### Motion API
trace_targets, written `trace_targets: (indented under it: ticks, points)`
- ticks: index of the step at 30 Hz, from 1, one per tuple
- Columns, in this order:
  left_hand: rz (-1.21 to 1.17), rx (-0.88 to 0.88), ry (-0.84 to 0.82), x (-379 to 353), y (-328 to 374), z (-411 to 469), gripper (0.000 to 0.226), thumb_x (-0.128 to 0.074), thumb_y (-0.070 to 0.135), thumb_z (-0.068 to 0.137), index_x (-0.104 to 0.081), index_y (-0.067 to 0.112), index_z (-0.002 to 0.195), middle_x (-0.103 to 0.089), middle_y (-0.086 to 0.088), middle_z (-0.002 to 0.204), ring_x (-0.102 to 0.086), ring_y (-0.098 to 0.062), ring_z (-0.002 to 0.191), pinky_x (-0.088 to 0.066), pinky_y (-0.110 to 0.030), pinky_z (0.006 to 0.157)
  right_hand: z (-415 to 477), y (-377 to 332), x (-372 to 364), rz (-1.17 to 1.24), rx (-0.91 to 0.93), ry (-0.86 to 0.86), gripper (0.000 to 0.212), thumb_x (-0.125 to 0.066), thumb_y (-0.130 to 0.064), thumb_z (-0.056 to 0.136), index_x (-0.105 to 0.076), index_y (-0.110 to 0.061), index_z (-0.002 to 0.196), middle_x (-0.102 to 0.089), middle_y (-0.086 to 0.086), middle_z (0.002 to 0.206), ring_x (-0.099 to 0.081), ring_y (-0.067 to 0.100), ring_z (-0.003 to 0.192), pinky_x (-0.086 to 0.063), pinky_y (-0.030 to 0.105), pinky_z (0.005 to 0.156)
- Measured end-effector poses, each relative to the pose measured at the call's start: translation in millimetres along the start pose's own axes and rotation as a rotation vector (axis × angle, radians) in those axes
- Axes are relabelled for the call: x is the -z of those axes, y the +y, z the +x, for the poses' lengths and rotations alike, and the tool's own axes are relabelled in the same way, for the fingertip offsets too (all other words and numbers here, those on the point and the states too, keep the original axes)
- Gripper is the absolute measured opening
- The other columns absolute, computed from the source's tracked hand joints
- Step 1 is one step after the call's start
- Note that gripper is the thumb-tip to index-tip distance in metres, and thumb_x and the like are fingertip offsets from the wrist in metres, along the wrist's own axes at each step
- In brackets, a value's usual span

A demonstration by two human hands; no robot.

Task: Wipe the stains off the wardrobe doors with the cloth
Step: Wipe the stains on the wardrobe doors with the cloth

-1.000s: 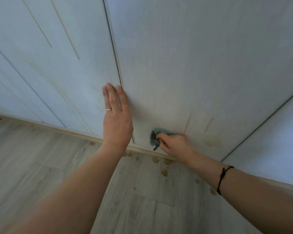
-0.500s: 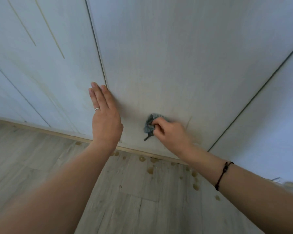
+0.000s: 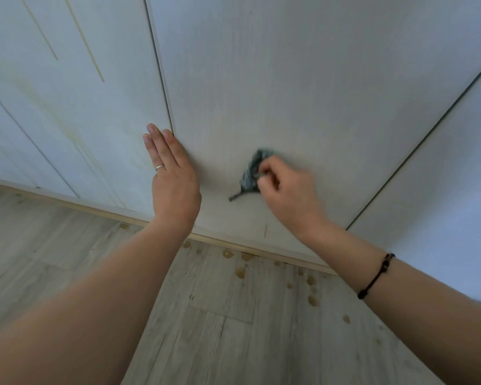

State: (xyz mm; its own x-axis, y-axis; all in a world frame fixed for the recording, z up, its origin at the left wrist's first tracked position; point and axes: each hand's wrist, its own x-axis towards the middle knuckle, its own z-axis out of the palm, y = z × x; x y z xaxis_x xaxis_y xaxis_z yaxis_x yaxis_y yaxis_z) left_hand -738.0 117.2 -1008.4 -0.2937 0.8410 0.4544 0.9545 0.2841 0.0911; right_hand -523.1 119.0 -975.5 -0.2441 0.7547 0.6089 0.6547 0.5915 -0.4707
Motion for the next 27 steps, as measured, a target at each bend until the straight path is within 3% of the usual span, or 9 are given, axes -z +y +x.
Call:
trace_targets:
  ticks: [3, 8, 12, 15, 17, 20, 22, 24, 27]
  points:
    - [-0.018, 0.006, 0.013, -1.3, 2.6, -1.9, 0.092, -0.044, -0.019, 0.077, 0.009, -0.012, 0.152, 0.011, -0.035, 0.159, -0.001, -0.05, 0.148, -0.054, -0.031, 0.054, 7.6, -1.2, 3.6, 0.052, 0.035, 0.117, 0.008, -0.057, -0.006, 0.088, -0.065, -0.009, 0.09, -0.051, -0.006, 0.058, -0.042, 0.011, 0.048, -0.03, 0.015, 0.048]
    - [-0.036, -0.009, 0.01, 0.1, 1.8, -1.5, 0.095, -0.051, -0.015, 0.078, 0.01, -0.012, 0.151, 0.011, -0.036, 0.158, -0.002, -0.051, 0.148, -0.057, -0.032, 0.062, -59.5, 39.0, -29.5, -0.102, -0.198, -0.426, 0.006, -0.057, -0.015, 0.093, -0.062, -0.017, 0.094, -0.058, -0.003, 0.065, -0.052, 0.018, 0.053, -0.049, 0.039, 0.054]
    - [-0.046, -0.113, 0.022, 3.4, -15.3, -2.1, 0.086, -0.043, -0.011, 0.084, 0.009, -0.011, 0.152, 0.011, -0.037, 0.158, 0.0, -0.05, 0.149, -0.05, -0.044, 0.101, -18.6, 2.7, -30.8, 0.149, -0.191, -0.231, 0.01, -0.057, -0.012, 0.093, -0.065, -0.018, 0.094, -0.06, -0.002, 0.063, -0.051, 0.011, 0.053, -0.039, 0.028, 0.054]
    - [-0.058, -0.152, 0.043, 3.5, -21.2, -4.0, 0.083, -0.039, -0.011, 0.084, 0.008, -0.011, 0.152, 0.011, -0.037, 0.158, 0.003, -0.05, 0.149, -0.044, -0.048, 0.107, 2.9, -6.9, -28.6, 0.238, -0.057, -0.116, 0.012, -0.057, -0.008, 0.093, -0.067, -0.014, 0.098, -0.057, -0.004, 0.061, -0.047, 0.009, 0.049, -0.03, 0.018, 0.049]
    - [-0.069, -0.16, 0.037, 2.1, -20.1, -3.9, 0.084, -0.041, -0.011, 0.084, 0.009, -0.011, 0.152, 0.012, -0.037, 0.157, 0.003, -0.051, 0.148, -0.045, -0.048, 0.107, -21.8, 20.2, -42.1, 0.134, -0.031, -0.268, 0.014, -0.059, -0.01, 0.093, -0.068, -0.013, 0.104, -0.06, -0.005, 0.068, -0.049, 0.007, 0.052, -0.034, 0.021, 0.053]
    - [-0.071, -0.158, 0.02, 3.6, -18.6, -3.2, 0.083, -0.039, -0.01, 0.083, 0.009, -0.011, 0.151, 0.011, -0.038, 0.157, 0.003, -0.052, 0.148, -0.052, -0.045, 0.099, -80.9, 79.4, -62.6, -0.137, -0.168, -0.752, 0.019, -0.055, -0.016, 0.097, -0.065, -0.014, 0.114, -0.069, 0.009, 0.091, -0.065, 0.027, 0.078, -0.05, 0.033, 0.072]
    - [-0.073, -0.16, 0.016, 3.3, -19.4, -2.6, 0.083, -0.037, -0.01, 0.082, 0.009, -0.011, 0.151, 0.011, -0.038, 0.157, 0.003, -0.052, 0.148, -0.054, -0.042, 0.093, -100.5, 97.4, -67.5, -0.247, -0.262, -0.943, 0.021, -0.05, -0.02, 0.1, -0.061, -0.016, 0.117, -0.069, 0.013, 0.1, -0.065, 0.031, 0.087, -0.053, 0.037, 0.079]
    - [-0.08, -0.152, 0.017, 1.5, -18.3, -0.8, 0.082, -0.036, -0.012, 0.082, 0.009, -0.011, 0.151, 0.011, -0.038, 0.157, 0.003, -0.053, 0.148, -0.056, -0.041, 0.086, -90.4, 87.5, -75.0, -0.234, -0.233, -0.87, 0.022, -0.051, -0.02, 0.1, -0.062, -0.014, 0.117, -0.07, 0.016, 0.101, -0.066, 0.033, 0.088, -0.053, 0.038, 0.077]
    - [-0.088, -0.101, 0.014, -2.9, -12.9, 1.1, 0.085, -0.039, -0.015, 0.081, 0.009, -0.011, 0.151, 0.011, -0.038, 0.157, 0.003, -0.053, 0.147, -0.057, -0.038, 0.076, -52.6, 44.7, -86.5, 0.017, -0.124, -0.494, 0.02, -0.057, -0.014, 0.096, -0.065, -0.011, 0.114, -0.068, 0.009, 0.079, -0.062, 0.023, 0.067, -0.044, 0.031, 0.064]
